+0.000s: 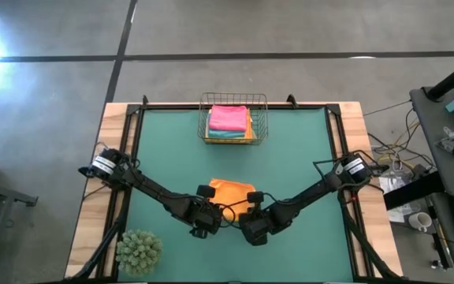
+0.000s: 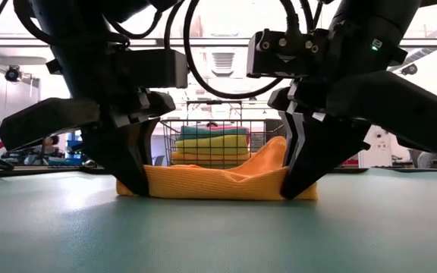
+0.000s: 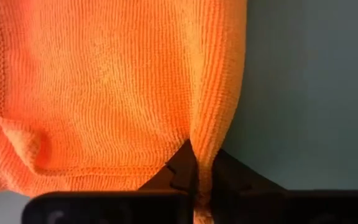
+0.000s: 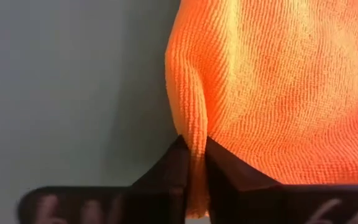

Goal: Fold microfiber towels
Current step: Put the yellow microfiber cloth into the wire basket

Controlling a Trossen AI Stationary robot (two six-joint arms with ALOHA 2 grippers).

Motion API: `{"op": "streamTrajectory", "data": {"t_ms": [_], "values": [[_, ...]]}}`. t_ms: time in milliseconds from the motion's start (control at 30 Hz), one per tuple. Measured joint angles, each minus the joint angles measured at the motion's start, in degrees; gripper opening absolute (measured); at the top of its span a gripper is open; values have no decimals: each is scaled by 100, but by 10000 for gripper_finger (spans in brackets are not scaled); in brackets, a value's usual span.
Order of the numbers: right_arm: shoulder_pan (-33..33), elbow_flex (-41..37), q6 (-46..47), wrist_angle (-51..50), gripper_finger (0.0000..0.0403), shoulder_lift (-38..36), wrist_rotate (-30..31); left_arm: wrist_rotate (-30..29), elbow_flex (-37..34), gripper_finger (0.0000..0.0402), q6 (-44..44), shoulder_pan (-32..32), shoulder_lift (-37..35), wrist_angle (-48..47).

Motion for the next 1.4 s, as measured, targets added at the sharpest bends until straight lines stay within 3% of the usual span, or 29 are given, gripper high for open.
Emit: {"op": "streamTrajectory", "data": {"t_ms": [233, 467, 1033, 1167, 1400], "values": [[14, 115, 102, -288, 10, -71, -153, 112, 27, 3, -1, 7, -104, -96], [85, 854, 158, -1325, 9, -198, -190, 321, 517, 1, 1, -1, -300, -784], [61, 2667, 316, -3150, 9, -306, 545, 188, 1174, 0, 1, 8, -1543, -2290], [-3, 3169, 365, -3638, 9, -306, 903, 28, 1174, 0, 3, 34, -1928, -2395], [-334, 3951, 272, -4178, 9, -306, 1362, -839, 1174, 0, 255, 216, -2528, -2474]]}}
